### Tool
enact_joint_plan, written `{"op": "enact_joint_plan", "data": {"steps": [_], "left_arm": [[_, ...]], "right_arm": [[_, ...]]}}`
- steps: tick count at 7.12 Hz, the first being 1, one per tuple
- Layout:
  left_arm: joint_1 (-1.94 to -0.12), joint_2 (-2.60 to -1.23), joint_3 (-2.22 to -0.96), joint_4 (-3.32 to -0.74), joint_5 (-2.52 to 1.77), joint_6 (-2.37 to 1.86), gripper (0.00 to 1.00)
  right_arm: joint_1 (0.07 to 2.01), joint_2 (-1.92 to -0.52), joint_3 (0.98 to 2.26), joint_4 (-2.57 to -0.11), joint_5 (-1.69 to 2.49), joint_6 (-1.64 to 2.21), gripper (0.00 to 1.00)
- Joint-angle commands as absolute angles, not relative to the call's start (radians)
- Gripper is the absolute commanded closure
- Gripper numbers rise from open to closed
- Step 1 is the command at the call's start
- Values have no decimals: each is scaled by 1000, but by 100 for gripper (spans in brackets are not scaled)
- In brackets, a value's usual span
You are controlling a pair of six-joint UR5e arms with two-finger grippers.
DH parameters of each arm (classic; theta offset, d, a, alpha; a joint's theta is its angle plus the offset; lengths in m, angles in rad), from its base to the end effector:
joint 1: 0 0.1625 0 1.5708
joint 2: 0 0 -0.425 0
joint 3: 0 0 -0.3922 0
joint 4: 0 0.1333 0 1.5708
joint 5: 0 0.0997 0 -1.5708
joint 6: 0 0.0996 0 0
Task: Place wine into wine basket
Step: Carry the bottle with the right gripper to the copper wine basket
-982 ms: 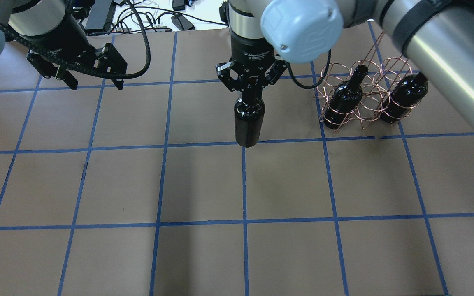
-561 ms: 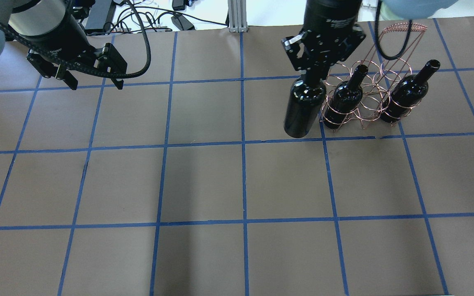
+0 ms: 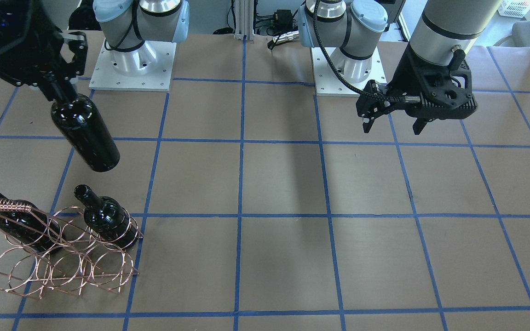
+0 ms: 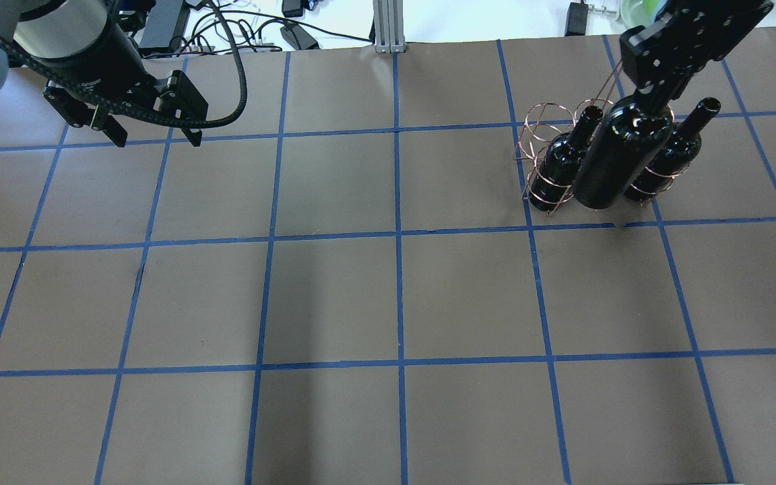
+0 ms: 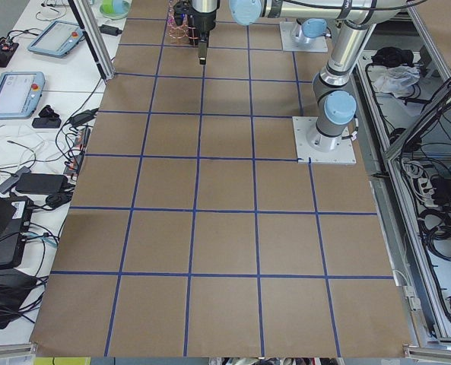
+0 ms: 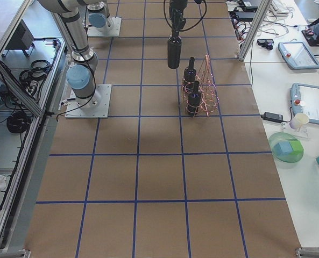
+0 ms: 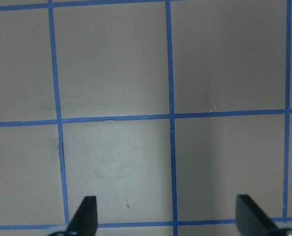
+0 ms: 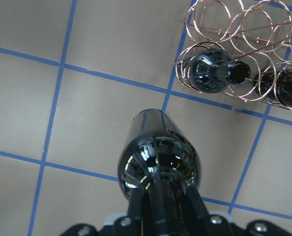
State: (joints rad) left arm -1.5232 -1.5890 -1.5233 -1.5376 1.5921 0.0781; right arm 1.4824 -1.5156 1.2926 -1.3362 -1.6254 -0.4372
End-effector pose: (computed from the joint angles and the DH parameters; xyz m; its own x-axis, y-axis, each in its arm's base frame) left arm -0.1070 -0.5112 0.5058 -0.9992 0.0290 -0.0261 0.0306 0.9977 -0.0606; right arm 0.0828 -0.5138 0.5730 -0.9385 -0.3424 0.0445 -0.3412 0.9394 0.0336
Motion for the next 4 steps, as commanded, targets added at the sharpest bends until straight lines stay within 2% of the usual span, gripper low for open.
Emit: {"op": "enact_joint_plan", "data": {"steps": [1,4], "left_arm": [[-1523,-1591,-1523,-1539,1591,75,0],[-1523,-1589,-1523,-1537,1591,77,0]], "right_arm": [[1436,-1491,1290,-1382,-1641,-532,100],[1434,-1428,1287,-1492,-1640,-593,100]]}}
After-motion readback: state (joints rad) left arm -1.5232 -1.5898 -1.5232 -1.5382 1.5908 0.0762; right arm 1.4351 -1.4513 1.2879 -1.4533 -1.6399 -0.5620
